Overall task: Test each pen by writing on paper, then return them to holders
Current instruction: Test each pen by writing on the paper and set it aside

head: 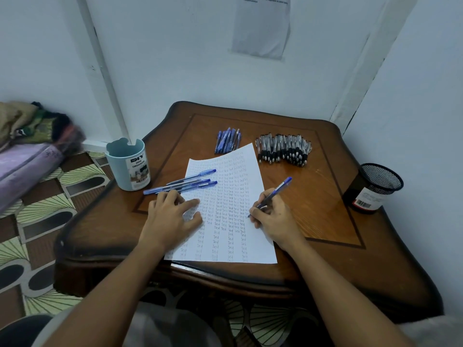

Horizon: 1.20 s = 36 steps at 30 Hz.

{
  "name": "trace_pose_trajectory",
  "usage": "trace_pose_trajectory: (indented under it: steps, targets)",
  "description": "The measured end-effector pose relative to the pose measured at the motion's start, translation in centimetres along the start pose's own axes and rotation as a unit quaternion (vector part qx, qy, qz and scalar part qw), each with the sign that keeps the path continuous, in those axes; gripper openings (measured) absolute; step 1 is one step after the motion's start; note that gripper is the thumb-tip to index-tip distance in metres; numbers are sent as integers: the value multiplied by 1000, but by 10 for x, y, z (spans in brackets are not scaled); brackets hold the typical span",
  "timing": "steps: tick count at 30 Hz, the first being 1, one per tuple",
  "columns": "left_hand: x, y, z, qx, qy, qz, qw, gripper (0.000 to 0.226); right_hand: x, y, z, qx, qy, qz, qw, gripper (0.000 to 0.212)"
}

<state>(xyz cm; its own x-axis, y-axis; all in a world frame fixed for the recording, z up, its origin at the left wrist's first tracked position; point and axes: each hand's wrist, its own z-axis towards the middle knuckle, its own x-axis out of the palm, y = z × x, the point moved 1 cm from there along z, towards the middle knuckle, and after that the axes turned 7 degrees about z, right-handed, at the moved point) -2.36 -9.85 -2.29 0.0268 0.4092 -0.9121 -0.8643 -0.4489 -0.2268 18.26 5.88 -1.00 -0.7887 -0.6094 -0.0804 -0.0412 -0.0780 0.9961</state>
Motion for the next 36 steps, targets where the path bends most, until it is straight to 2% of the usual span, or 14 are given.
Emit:
trace_pose_trajectory:
  steps: [8,14,18,21,25,27,28,31,36]
  targets:
    - [1,1,-1,5,-3,-4,1000,58,-3,0,-2,-7,-19,31,999,24]
    - [2,1,-1,3,-9,-4,1000,58,0,-2,-2,-17,-11,-4,1000,23]
    - [1,1,-1,6,-6,-3,1000,60,-1,-1,-2,3,-10,26,1000,25]
    - [0,1,-1,6,-1,-6,1000,61,0,1,-2,-5,-3,7,1000,22]
    - [0,1,-1,7,2,-2,1000,62,-2,1,-1,15,-20,78,997,21]
    - [0,1,0,7,3,-1,1000,61,-2,3,0,25,-24,111,993,10]
    - [1,1,0,7,1,-1,1000,59,-2,4,1,33,-29,127,991,15]
    - [1,0,-1,2,-26,-4,1000,54,0,10,2,69,-48,204,975,48]
    - [1,0,-1,1,-7,-2,1000,58,-1,12,1,77,-57,228,969,58]
